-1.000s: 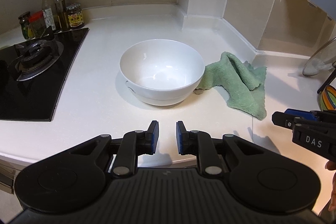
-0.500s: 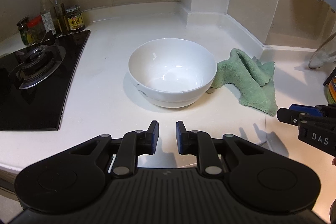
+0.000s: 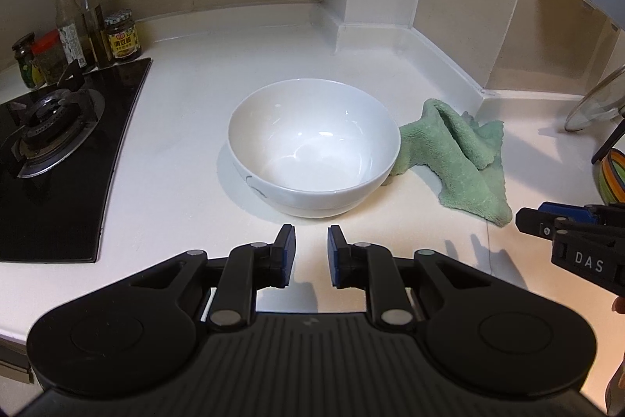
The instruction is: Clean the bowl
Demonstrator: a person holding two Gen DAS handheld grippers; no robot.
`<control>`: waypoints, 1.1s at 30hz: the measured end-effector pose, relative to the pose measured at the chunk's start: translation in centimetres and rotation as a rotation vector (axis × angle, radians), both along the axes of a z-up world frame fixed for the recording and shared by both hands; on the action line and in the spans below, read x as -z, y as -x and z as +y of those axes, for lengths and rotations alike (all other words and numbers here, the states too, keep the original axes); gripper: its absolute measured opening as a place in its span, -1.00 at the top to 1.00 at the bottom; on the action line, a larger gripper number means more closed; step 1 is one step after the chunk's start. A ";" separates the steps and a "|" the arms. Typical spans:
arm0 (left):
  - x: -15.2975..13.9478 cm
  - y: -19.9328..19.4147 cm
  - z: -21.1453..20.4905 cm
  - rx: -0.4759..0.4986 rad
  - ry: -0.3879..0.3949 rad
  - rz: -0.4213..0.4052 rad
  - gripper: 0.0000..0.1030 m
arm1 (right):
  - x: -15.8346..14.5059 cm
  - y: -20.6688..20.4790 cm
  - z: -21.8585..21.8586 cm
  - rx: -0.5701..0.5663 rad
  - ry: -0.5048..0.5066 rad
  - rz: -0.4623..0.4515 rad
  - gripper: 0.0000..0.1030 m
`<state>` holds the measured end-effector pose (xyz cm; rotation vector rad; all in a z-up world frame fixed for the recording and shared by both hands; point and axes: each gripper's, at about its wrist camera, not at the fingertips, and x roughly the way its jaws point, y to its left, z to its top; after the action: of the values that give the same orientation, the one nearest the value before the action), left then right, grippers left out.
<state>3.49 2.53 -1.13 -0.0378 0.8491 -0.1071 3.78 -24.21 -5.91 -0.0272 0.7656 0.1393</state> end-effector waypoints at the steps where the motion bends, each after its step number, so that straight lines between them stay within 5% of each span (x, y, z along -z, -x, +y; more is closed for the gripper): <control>1: 0.0 0.0 0.1 -0.001 -0.002 0.001 0.59 | 0.1 -0.1 0.0 -0.005 0.000 0.005 0.62; 33: 0.9 -2.6 2.9 0.069 0.030 0.030 0.59 | 0.6 -3.0 1.8 0.051 0.035 0.027 0.62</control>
<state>6.05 5.38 -1.99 -0.0379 0.8787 -0.1842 6.78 -22.42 -6.52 -0.0388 0.7949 0.0775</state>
